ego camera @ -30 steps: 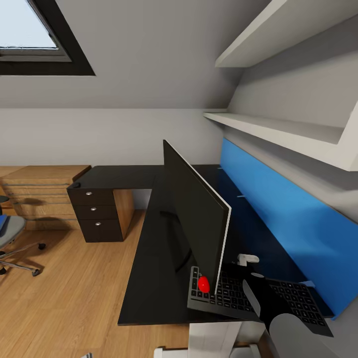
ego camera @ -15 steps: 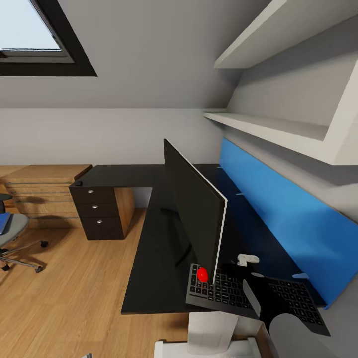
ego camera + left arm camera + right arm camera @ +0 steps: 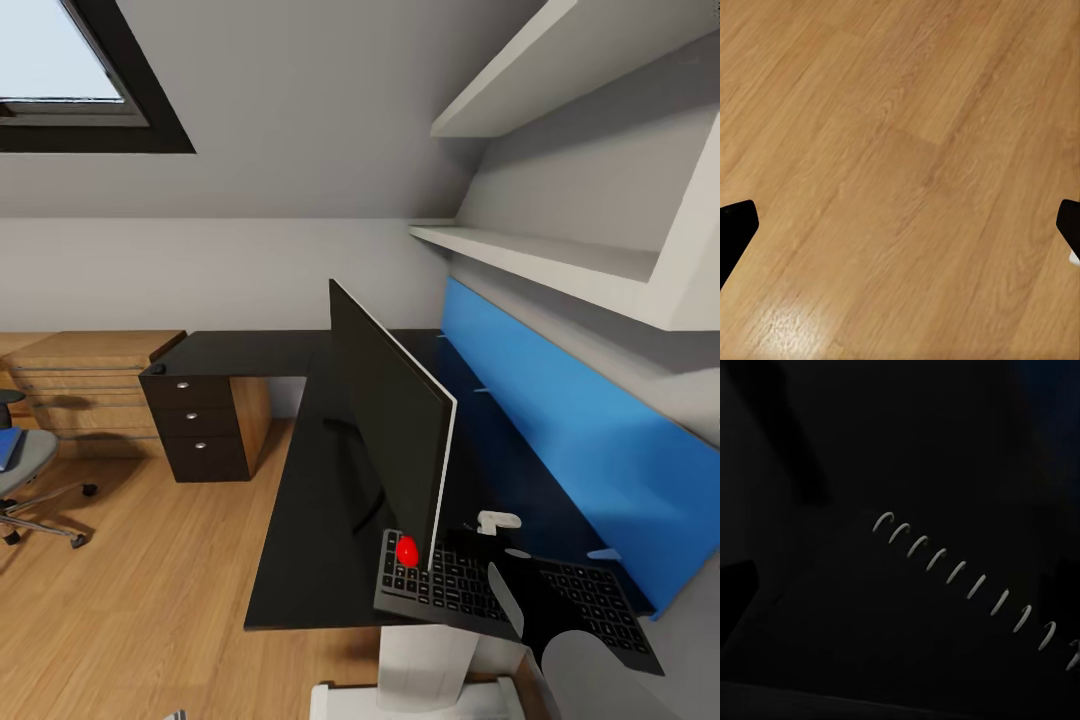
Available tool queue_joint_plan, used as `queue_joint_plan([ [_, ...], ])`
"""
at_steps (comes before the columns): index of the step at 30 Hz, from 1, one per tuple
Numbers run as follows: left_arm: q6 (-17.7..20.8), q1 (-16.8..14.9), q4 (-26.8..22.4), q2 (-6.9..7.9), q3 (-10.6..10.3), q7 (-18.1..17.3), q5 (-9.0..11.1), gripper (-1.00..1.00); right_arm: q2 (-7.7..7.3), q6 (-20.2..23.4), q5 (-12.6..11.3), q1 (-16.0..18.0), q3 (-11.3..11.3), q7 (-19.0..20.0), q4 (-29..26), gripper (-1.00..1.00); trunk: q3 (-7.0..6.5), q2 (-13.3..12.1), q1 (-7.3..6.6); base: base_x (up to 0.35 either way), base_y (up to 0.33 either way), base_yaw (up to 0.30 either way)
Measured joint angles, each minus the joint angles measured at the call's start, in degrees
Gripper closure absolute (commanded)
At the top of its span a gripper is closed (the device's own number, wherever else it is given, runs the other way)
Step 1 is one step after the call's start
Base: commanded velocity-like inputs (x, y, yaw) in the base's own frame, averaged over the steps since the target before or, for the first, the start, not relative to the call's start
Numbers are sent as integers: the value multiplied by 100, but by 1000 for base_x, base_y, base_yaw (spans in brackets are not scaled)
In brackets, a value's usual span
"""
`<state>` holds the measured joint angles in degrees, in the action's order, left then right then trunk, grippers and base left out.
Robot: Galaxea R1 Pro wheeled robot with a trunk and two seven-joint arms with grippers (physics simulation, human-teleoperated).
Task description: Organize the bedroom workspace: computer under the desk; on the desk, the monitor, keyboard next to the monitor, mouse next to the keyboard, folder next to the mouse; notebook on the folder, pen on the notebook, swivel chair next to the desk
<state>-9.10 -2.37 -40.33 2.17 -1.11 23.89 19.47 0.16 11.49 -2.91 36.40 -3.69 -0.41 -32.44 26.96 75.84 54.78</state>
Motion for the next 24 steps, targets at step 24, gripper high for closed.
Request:
queue_joint_plan([
  [24,1,0,132,5,-188,-10,2,-100,1,-38,-8,0,-14,-26,18,-100,0,0,-1,-2,0,0],
])
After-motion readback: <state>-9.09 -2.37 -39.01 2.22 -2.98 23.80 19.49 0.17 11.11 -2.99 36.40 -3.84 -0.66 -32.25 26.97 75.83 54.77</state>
